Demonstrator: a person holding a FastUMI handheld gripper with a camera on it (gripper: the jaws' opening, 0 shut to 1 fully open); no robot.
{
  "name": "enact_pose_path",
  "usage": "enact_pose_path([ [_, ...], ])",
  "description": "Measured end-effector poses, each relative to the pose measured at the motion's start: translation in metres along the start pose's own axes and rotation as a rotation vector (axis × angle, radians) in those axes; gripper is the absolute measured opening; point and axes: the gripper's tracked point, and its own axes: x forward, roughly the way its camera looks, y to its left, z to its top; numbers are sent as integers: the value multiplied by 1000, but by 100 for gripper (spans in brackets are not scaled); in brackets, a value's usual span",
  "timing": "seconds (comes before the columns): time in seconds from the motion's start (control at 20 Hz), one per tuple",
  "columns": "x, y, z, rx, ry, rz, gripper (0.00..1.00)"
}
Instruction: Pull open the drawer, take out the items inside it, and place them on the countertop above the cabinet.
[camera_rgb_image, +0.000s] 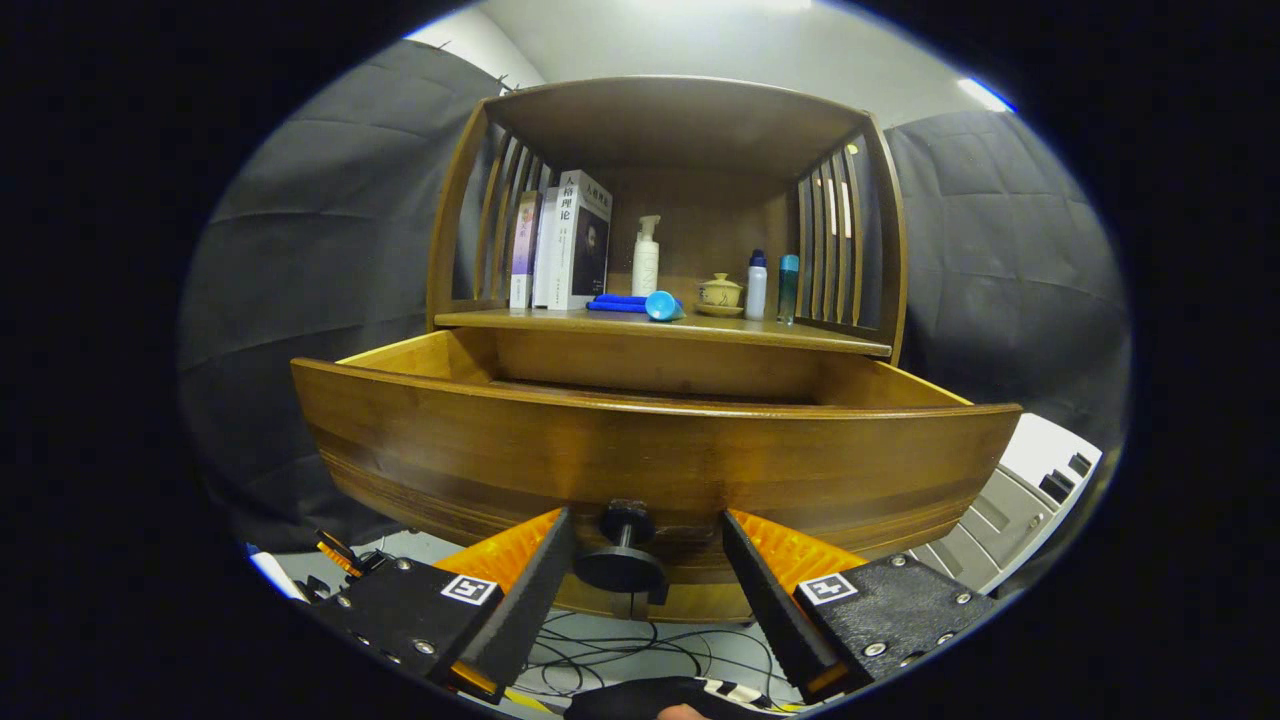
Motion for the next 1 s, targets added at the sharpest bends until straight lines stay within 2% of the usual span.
enact_pose_path([
  [0.45,43,-1,20,19,8,4,94],
  [1.0,89,-4,24,27,40,-14,94],
])
